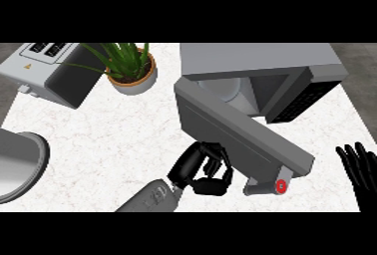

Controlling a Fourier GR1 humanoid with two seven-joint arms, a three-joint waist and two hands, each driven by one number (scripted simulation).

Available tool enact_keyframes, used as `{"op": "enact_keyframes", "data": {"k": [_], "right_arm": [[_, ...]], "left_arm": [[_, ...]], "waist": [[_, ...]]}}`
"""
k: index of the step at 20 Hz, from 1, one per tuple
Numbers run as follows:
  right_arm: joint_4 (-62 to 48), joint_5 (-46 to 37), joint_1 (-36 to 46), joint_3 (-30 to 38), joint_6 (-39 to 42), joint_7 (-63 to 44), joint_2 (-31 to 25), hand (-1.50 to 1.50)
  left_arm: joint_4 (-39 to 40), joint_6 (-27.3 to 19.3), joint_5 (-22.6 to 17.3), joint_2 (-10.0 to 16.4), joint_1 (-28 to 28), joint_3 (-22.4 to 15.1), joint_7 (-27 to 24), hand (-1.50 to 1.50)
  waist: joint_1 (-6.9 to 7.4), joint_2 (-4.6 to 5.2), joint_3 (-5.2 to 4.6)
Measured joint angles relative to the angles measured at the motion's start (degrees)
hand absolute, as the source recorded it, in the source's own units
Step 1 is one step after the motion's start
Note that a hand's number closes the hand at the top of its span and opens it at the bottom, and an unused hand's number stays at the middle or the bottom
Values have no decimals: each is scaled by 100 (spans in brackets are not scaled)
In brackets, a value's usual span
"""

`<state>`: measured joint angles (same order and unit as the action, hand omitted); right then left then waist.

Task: Pick up the milk, place it into the microwave and close the microwave

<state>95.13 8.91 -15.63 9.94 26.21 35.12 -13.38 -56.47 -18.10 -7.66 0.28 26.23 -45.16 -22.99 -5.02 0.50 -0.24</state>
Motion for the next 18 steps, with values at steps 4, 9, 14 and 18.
{"op": "enact_keyframes", "data": {"k": [4,9,14,18], "right_arm": [[496,337,-9,7,213,-360,-159,-150],[875,646,11,-56,371,-699,-258,-150],[1191,774,67,-129,486,-971,-415,-150],[1347,861,142,-62,551,-1123,-597,-150]], "left_arm": [[358,-173,-598,7,432,-336,-12,150],[380,-544,-1332,13,738,-603,-227,150],[311,-1054,-1936,6,1050,-666,-363,150],[321,-1590,-2371,-30,1254,-586,-446,150]], "waist": [[-142,36,-4],[-320,85,-10],[-514,119,-16],[-623,144,-17]]}}
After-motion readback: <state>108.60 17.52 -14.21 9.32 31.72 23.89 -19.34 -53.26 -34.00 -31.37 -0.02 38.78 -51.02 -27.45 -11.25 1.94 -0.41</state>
